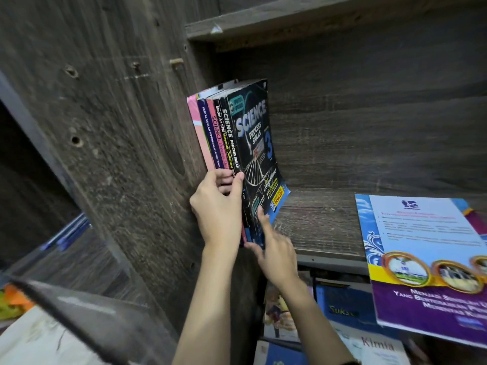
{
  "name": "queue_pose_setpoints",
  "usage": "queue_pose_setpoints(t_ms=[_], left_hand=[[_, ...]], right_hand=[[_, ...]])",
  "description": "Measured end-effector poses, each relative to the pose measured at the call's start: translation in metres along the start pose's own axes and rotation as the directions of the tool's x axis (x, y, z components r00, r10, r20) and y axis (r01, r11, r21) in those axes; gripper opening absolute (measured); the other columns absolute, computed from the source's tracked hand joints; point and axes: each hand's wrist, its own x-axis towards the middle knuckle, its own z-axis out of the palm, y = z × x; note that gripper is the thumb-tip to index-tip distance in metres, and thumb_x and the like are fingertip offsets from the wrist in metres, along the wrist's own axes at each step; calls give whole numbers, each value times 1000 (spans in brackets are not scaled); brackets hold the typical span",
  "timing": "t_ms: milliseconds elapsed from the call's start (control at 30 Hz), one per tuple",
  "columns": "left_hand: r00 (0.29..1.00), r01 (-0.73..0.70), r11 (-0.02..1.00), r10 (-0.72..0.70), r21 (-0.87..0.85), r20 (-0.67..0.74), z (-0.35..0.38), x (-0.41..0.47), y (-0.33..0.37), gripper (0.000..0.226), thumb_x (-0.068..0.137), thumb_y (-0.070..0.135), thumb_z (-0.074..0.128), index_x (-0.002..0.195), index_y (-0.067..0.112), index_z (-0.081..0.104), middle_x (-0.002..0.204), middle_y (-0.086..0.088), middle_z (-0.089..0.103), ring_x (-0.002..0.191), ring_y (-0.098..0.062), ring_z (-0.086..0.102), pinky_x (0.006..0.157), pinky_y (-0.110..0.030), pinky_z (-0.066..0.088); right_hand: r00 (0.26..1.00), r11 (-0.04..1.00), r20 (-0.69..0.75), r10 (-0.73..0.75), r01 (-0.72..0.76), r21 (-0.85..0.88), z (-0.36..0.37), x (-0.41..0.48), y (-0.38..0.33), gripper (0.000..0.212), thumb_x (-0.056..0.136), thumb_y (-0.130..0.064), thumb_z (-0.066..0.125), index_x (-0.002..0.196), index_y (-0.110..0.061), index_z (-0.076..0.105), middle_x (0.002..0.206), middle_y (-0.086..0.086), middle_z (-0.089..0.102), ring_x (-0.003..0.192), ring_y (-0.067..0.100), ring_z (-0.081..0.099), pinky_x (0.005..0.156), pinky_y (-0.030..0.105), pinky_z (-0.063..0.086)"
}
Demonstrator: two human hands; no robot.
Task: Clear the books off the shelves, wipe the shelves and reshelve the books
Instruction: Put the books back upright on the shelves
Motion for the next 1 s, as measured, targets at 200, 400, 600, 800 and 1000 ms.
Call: queue_pose_setpoints(t_ms=[200, 400, 600, 800, 1000], left_hand=[[1000, -18, 1000, 18, -4, -9, 2, 0, -2, 12, 82, 23, 73, 83, 16, 64, 74, 8, 64, 63, 0, 62, 64, -4, 44], [998, -40, 999, 40, -17, 42, 1, -1, -8, 8, 84, 17, 70, 86, 12, 64, 79, 2, 66, 64, -1, 59, 65, -4, 42], [993, -115, 990, 113, -79, -25, 4, -5, 8, 15, 85, 10, 64, 98, 15, 62, 90, 0, 66, 67, 0, 58, 69, -8, 44], [985, -133, 977, 149, -167, 85, 34, -36, 37, 15, 88, 14, 55, 102, 13, 62, 92, -1, 65, 70, -1, 55, 71, -13, 42], [815, 101, 991, -136, 93, 564, 72, -86, 36, 21, 91, 5, 47, 108, 11, 60, 102, -6, 66, 101, -26, 59, 80, -25, 36]], right_hand=[[993, 999, 117, 11, -5, -52, -17, 3, 0, 82, 90, -46, 57, 152, -27, 8, 137, 13, 54, 119, 27, 55, 98, 31, 36], [981, 998, 185, 56, -59, 12, -16, 3, 3, 94, 86, -39, 67, 152, -35, -1, 154, 1, 33, 136, 19, 39, 107, 33, 31], [972, 947, 228, 47, -116, 299, -48, 8, 0, 83, 76, 12, 52, 147, -24, 31, 151, 0, 37, 139, 14, 33, 104, 10, 23], [977, 979, -175, 119, -86, 185, -125, 5, 8, 49, 75, 12, 48, 117, -8, 65, 122, 10, 64, 117, 25, 55, 99, 20, 33], [911, 933, -305, 278, -331, -140, -175, -29, 62, 40, 82, 0, 49, 116, -14, 65, 122, 7, 62, 120, 26, 48, 99, 35, 35]])
